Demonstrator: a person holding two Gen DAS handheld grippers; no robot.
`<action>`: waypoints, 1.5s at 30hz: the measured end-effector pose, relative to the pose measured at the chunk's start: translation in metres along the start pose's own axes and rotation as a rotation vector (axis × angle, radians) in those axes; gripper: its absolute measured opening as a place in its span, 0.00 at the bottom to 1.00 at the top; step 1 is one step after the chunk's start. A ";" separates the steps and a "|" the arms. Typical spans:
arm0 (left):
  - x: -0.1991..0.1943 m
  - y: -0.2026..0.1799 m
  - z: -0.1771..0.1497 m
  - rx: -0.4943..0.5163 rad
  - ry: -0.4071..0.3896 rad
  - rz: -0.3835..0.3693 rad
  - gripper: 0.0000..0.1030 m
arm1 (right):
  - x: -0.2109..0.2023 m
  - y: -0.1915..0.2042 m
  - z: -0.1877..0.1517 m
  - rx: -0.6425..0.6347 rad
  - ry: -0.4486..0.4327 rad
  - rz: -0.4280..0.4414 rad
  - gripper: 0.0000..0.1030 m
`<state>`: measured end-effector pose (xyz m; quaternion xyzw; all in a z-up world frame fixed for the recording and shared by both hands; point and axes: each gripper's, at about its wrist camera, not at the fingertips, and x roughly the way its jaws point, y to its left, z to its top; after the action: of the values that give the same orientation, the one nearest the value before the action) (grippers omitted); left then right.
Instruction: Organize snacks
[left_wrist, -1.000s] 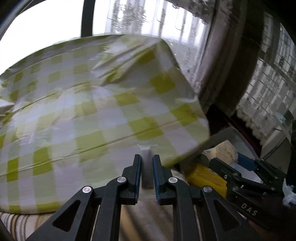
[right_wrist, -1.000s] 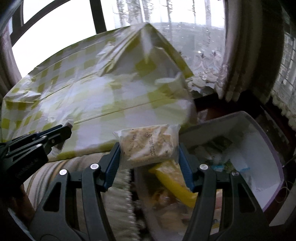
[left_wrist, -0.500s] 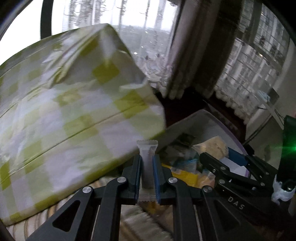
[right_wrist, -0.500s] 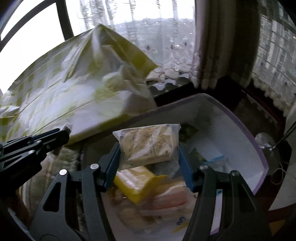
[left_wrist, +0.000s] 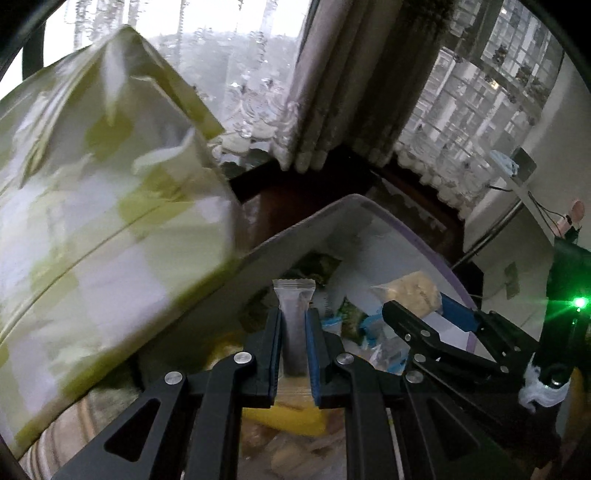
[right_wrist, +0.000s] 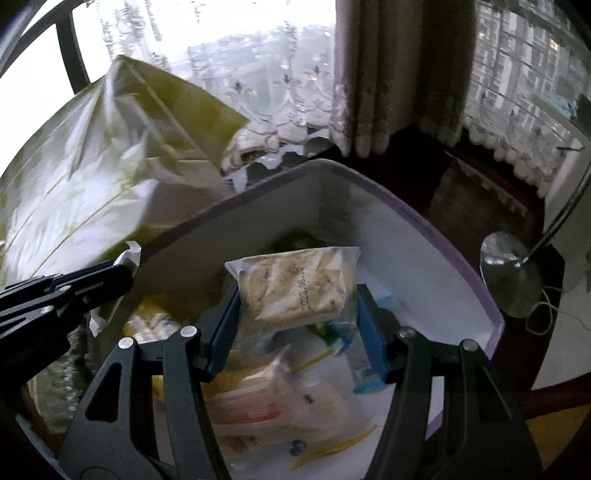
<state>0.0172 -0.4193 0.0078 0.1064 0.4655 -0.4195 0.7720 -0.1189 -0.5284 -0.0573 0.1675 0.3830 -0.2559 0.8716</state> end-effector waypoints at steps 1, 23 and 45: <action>0.004 -0.003 0.001 0.005 0.007 -0.007 0.13 | 0.002 -0.004 0.001 0.008 0.003 -0.009 0.61; 0.052 -0.025 0.016 0.004 0.092 -0.118 0.23 | 0.016 -0.049 0.009 0.075 0.018 -0.126 0.67; -0.010 0.005 -0.016 -0.145 0.027 -0.139 0.78 | -0.030 -0.027 0.001 0.029 -0.014 -0.154 0.74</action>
<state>0.0092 -0.4016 0.0063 0.0232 0.5111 -0.4360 0.7404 -0.1513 -0.5417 -0.0368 0.1482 0.3850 -0.3287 0.8496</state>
